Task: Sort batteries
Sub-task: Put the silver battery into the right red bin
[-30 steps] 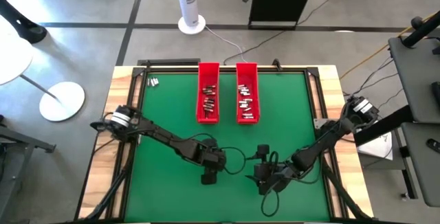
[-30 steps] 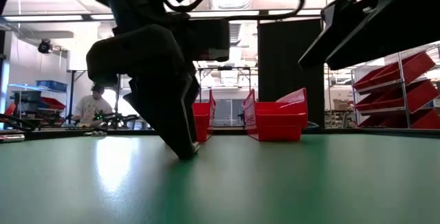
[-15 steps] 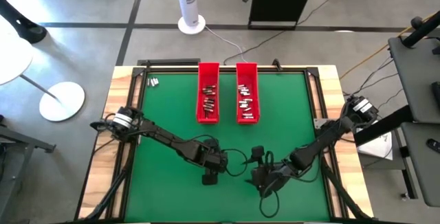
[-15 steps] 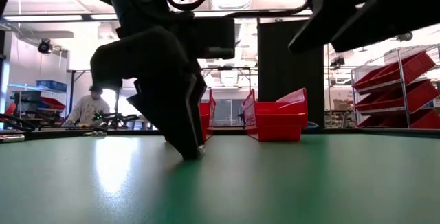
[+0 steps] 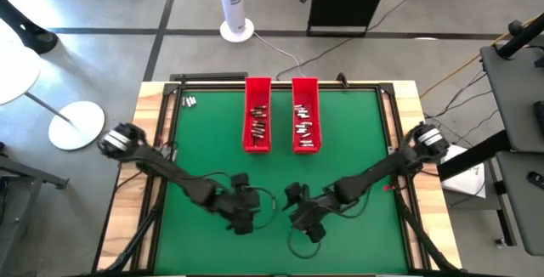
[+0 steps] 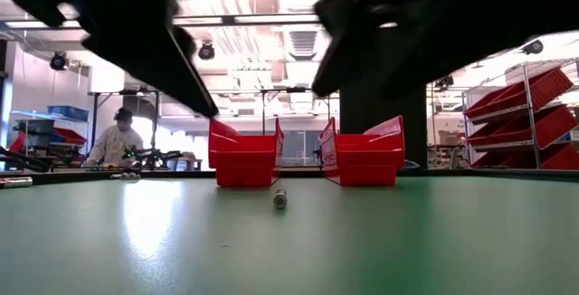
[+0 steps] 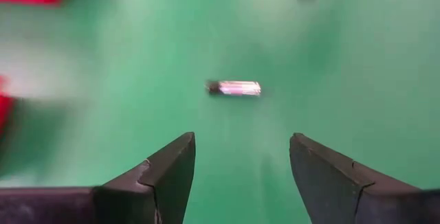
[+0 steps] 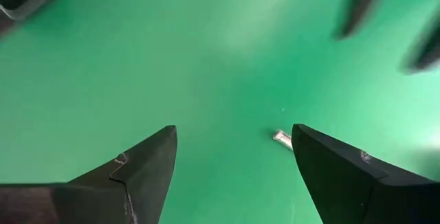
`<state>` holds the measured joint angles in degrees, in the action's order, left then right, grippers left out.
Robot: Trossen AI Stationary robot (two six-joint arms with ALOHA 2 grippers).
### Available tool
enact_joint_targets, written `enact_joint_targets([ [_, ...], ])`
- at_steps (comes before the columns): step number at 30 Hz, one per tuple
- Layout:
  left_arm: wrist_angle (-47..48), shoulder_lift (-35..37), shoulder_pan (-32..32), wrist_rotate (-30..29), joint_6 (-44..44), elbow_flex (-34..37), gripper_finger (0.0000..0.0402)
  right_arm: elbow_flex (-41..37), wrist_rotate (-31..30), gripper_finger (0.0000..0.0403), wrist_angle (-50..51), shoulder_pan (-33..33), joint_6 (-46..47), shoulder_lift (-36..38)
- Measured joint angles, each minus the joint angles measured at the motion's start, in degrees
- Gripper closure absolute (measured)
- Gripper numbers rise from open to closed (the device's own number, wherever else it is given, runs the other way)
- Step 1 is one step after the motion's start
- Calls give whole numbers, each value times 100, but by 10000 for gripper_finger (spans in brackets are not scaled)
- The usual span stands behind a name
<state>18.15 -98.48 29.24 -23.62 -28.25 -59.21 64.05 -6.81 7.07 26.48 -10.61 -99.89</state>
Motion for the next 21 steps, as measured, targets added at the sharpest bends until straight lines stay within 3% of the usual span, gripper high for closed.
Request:
enact_joint_targets([
  [5,-1619,868,587,-1823,-695,1295,187,1018,774,127,1088,-453,-805,-730],
  [10,-3267,1329,1039,-3352,-405,2308,187,1751,1641,135,1689,-891,-1555,-1218],
  [15,-4351,1799,1125,-3739,315,3041,187,2252,1790,148,2026,-1177,-2272,-1675],
  [21,-4616,2500,1155,-3740,389,3678,187,2387,1854,174,2194,-1426,-3003,-2036],
])
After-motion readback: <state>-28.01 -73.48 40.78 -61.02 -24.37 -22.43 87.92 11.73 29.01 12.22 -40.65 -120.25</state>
